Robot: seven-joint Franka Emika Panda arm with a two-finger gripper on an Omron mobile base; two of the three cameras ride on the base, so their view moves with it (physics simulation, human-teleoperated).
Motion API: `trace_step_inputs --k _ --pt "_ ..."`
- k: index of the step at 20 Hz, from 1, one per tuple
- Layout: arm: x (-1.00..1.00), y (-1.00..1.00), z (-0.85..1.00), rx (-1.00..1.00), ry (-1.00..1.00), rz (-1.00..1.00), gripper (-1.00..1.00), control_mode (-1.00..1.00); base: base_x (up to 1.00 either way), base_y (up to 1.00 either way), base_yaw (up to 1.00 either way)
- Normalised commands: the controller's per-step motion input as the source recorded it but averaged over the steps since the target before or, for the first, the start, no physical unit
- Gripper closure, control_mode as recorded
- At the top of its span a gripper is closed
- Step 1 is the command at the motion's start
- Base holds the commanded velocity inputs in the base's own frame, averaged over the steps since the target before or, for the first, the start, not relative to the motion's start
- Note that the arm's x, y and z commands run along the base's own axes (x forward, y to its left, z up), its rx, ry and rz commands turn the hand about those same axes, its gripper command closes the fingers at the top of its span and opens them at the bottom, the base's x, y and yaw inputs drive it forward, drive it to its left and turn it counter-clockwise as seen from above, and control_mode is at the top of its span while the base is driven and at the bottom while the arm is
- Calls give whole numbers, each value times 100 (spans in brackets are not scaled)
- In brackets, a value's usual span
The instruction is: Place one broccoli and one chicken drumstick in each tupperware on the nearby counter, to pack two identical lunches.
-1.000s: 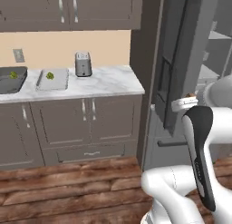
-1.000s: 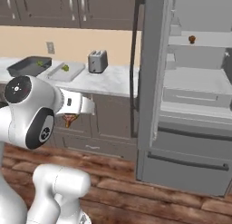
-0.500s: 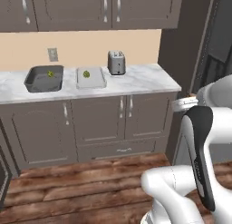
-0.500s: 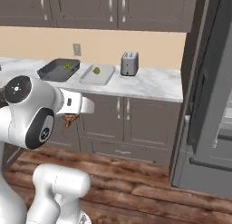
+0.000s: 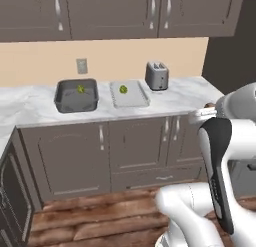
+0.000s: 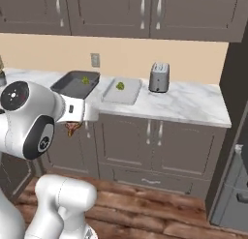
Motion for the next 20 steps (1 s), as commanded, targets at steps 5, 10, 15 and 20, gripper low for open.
trace_step_inputs --k 5,10,15,20 --pt "0 0 0 0 0 0 100 100 100 9 0" --pt "0 0 0 0 0 0 100 100 100 30 0" --pt "0 0 0 0 0 0 100 100 96 49 0" --pt "0 0 0 0 0 0 100 100 58 41 0"
